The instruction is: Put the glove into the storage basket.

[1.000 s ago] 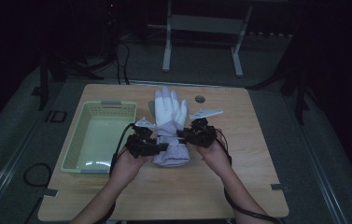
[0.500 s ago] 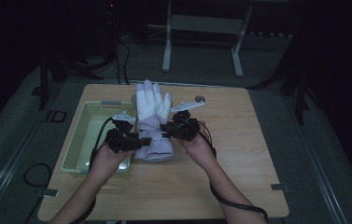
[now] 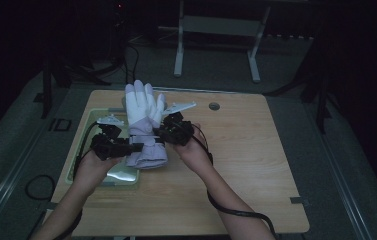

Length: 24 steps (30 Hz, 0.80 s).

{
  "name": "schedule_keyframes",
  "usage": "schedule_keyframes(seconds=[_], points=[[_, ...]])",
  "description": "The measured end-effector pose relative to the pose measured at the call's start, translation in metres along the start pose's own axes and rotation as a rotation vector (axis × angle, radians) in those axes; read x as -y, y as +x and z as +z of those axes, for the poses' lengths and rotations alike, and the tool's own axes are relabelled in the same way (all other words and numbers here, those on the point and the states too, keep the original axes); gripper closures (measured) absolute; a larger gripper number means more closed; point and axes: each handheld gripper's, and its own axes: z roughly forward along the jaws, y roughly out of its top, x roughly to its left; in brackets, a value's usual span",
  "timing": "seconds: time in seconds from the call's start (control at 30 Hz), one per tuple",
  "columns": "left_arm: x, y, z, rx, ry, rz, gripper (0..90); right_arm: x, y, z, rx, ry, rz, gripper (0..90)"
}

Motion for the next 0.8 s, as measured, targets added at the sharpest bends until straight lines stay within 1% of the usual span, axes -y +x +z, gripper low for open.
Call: schedule_keyframes(seconds=[0.13, 0.17, 0.2, 0.43, 0.53, 0.67, 0.7, 0.8], points=[[0.004, 0.012, -0.011, -0.016, 0.010, -0.006, 65.5, -0.008, 0.009, 0.012, -0.016, 0.001, 0.001, 81.0], [0.006, 0.018, -0.016, -0.018, 0.015, -0.012, 65.6, -0.010, 0.012, 0.016, -0.018, 0.002, -0.001, 81.0], [0.007, 0.021, -0.018, -0.017, 0.019, -0.014, 65.6, -0.014, 0.016, 0.022, -0.027, 0.005, 0.002, 81.0], [0.020, 0.044, -0.035, -0.035, 0.046, -0.016, 65.6, -0.023, 0.034, 0.048, -0.057, 0.020, -0.004, 81.0], [0.027, 0.054, -0.041, -0.043, 0.048, -0.020, 65.6, -0.026, 0.042, 0.060, -0.068, 0.023, -0.007, 81.0], [0.034, 0.067, -0.046, -0.047, 0.054, -0.018, 65.6, -0.030, 0.050, 0.075, -0.079, 0.029, -0.006, 81.0], [0.036, 0.070, -0.046, -0.047, 0.055, -0.012, 65.6, -0.031, 0.052, 0.079, -0.079, 0.031, -0.002, 81.0], [0.042, 0.081, -0.044, -0.040, 0.060, -0.019, 65.7, -0.031, 0.055, 0.090, -0.075, 0.043, -0.004, 81.0]])
